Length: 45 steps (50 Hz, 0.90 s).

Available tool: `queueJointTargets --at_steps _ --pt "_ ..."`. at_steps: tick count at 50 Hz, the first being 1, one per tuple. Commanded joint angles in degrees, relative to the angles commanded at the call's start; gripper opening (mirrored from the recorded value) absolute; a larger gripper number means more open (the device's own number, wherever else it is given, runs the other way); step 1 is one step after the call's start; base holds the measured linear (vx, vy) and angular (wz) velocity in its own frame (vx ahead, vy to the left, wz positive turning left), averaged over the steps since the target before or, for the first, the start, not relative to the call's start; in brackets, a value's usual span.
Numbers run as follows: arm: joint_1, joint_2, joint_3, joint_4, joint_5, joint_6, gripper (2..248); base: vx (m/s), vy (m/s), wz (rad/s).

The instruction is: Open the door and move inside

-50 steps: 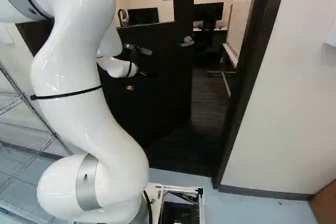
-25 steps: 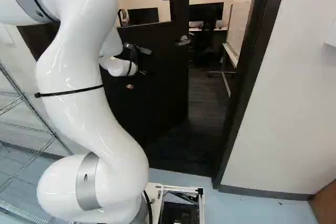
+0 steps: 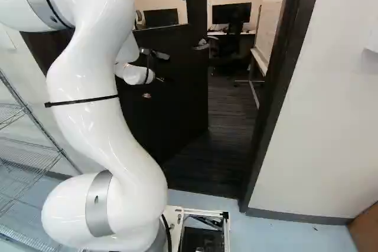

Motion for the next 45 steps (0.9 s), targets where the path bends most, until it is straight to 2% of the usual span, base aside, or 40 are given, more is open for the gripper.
queueJointTargets --at_steps 45 --pt "1.2 -4.5 -5.7 -8.8 0.0 0.0 247 0.000 0.000 0.000"
